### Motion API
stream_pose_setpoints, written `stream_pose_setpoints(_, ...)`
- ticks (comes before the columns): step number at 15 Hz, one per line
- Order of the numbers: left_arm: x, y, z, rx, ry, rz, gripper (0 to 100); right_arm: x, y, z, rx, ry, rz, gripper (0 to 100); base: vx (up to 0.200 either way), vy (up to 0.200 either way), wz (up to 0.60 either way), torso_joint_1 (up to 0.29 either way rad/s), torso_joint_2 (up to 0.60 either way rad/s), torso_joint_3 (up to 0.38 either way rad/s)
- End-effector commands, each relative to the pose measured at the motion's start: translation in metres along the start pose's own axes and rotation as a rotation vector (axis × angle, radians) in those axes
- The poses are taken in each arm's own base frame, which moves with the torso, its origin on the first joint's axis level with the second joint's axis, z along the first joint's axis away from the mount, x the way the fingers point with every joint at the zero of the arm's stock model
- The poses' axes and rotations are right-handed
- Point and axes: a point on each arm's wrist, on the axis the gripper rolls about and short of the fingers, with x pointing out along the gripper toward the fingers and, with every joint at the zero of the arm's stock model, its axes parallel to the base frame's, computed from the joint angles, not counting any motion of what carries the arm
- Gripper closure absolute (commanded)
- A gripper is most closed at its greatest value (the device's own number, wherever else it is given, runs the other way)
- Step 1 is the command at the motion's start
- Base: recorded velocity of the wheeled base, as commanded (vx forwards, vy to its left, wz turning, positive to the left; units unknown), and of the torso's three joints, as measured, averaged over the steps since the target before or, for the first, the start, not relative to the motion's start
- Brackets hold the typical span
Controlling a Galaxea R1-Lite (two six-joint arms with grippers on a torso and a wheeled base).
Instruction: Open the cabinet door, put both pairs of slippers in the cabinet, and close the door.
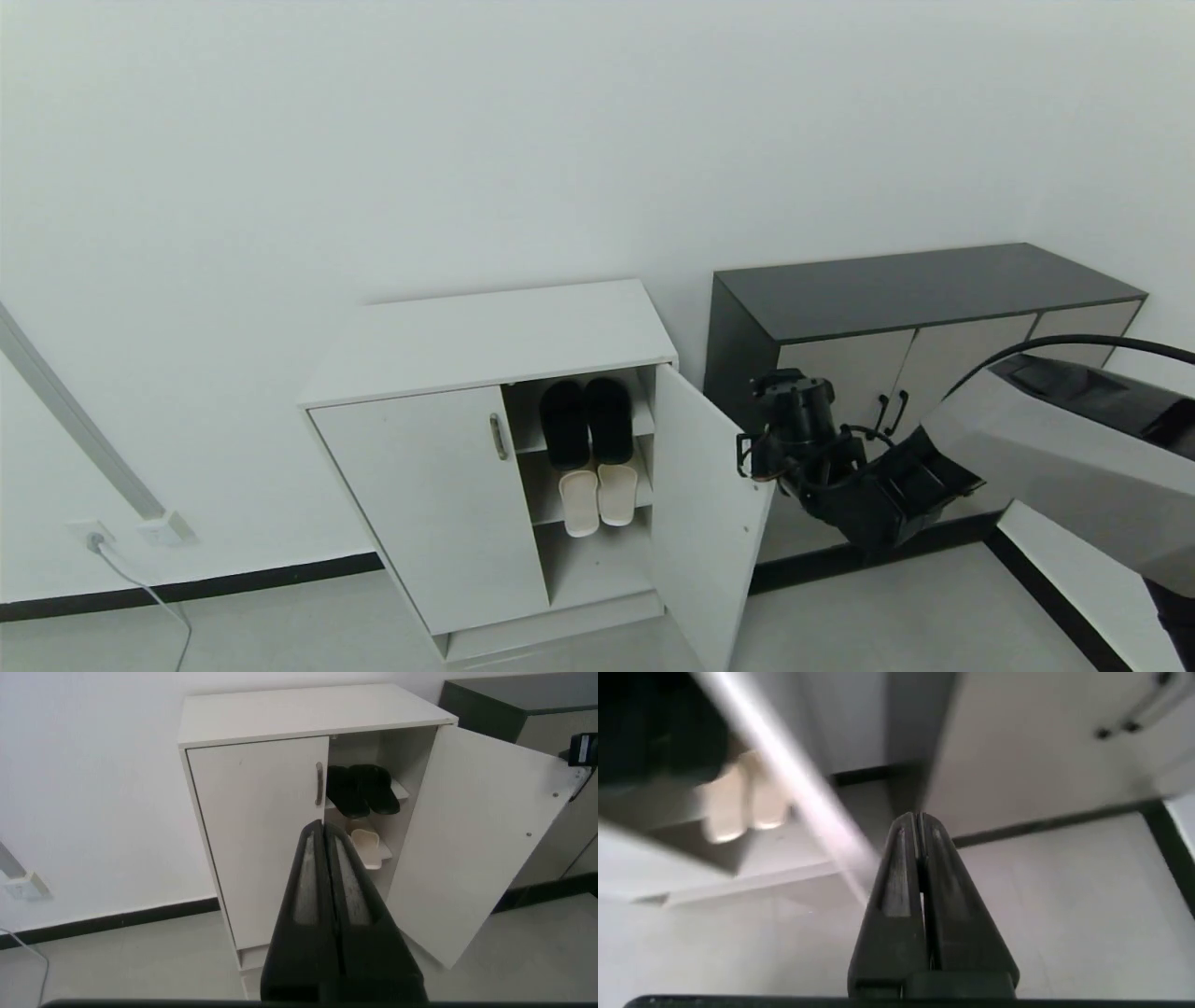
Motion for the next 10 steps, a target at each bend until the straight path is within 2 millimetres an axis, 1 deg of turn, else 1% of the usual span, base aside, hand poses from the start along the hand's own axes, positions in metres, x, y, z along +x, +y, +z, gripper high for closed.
stream_pose_setpoints(1,0.0,0.0,0.0,0.0,0.001,0.001,100,-0.028,0.021,0.002,-0.02,-0.017,0.068,100,0.0,0.0,0.0,0.0,0.0,0.0)
stream_pose_setpoints(3,0.0,0.0,0.0,-0.002,0.001,0.001,100,-0.046,0.024,0.002,-0.043,-0.014,0.095,100,0.0,0.0,0.0,0.0,0.0,0.0)
stream_pose_setpoints(5,0.0,0.0,0.0,0.0,0.001,0.001,100,-0.057,0.028,0.0,-0.075,-0.011,0.115,100,0.0,0.0,0.0,0.0,0.0,0.0)
stream_pose_setpoints(9,0.0,0.0,0.0,0.0,0.001,0.001,100,-0.062,0.033,-0.001,-0.091,-0.014,0.133,100,0.0,0.0,0.0,0.0,0.0,0.0)
stream_pose_setpoints(10,0.0,0.0,0.0,0.0,0.001,0.001,100,-0.062,0.034,-0.002,-0.091,-0.013,0.134,100,0.0,0.0,0.6,0.002,0.0,0.002)
